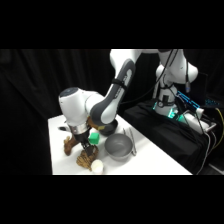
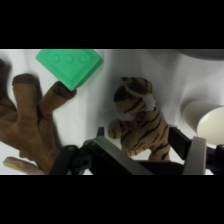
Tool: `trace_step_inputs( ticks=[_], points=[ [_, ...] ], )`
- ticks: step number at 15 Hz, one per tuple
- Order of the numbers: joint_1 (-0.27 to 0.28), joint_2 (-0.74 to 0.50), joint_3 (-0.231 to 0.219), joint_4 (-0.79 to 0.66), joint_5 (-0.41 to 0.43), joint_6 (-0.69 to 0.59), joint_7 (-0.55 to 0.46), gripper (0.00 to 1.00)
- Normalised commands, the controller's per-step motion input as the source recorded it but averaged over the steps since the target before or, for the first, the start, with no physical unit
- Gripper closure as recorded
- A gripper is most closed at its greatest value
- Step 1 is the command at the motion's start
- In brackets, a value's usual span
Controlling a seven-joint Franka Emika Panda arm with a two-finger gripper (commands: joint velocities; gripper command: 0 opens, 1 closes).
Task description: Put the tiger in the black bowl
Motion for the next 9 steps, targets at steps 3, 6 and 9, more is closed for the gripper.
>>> trace_step_inputs(
  ticks=[3, 6, 9],
  points=[
    [-0.051, 0.29, 0.057, 0.35, -0.016, -0.05, -0.06, 0.0],
    [-0.049, 0.2, 0.055, 0.3, -0.021, -0.07, -0.06, 0.25],
    [-0.054, 0.14, 0.049, 0.28, -0.02, -0.09, -0.06, 0.43]
  ],
)
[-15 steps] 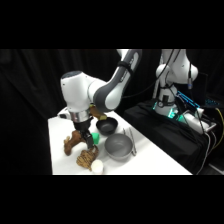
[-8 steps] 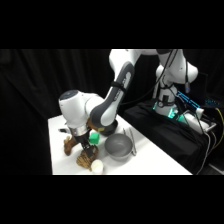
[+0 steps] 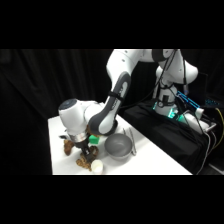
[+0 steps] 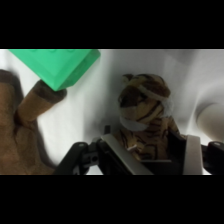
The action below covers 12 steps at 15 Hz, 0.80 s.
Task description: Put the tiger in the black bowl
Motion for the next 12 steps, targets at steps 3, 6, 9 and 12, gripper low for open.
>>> trace_step_inputs(
  ticks=[3, 6, 9, 12],
  points=[
    [-0.057, 0.14, 0.051, 0.26, -0.015, -0.1, -0.06, 0.69],
    [-0.066, 0.14, 0.054, 0.25, -0.006, -0.1, -0.08, 0.92],
    [-0.065, 0.09, 0.044, 0.21, -0.004, -0.14, -0.06, 0.95],
    [-0.068, 0.01, 0.029, 0.16, 0.004, -0.21, -0.04, 0.94]
  ],
)
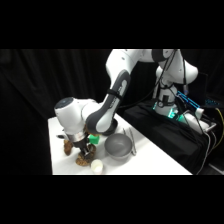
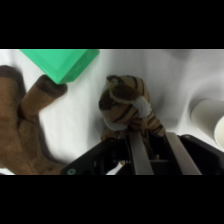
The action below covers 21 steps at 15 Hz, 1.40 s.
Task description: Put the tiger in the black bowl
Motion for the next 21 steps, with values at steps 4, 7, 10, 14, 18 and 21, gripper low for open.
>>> trace_step_inputs(
  ticks=[4, 7, 10, 14, 18, 21],
  points=[
    [-0.049, -0.23, -0.002, -0.03, -0.016, -0.23, 0.0, 0.94],
    [-0.039, -0.39, -0.02, -0.17, -0.044, -0.21, 0.02, 0.94],
    [-0.034, -0.47, -0.026, -0.33, -0.061, -0.15, 0.04, 0.94],
    [-0.06, -0.6, -0.013, -0.67, -0.054, 0.03, 0.02, 0.94],
    [-0.058, -0.7, -0.01, -0.9, -0.058, 0.21, 0.0, 0.94],
    [-0.079, -0.66, -0.03, -0.84, -0.058, 0.27, -0.03, 0.94]
  ],
)
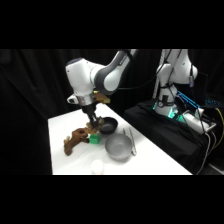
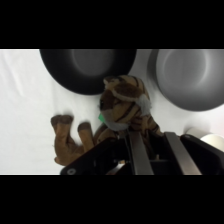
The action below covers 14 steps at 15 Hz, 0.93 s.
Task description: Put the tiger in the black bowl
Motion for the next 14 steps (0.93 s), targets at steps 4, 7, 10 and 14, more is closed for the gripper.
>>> trace_step_inputs(
  ticks=[4, 7, 10, 14],
  points=[
    [-0.12, -0.52, -0.051, -0.7, -0.041, 0.31, -0.1, 0.94],
    [-0.118, -0.39, -0.05, -0.56, -0.016, 0.34, -0.14, 0.94],
    [-0.093, -0.17, -0.007, -0.36, 0.057, 0.4, -0.19, 0.94],
    [-0.079, 0.02, 0.039, -0.16, 0.134, 0.36, -0.23, 0.94]
  ],
)
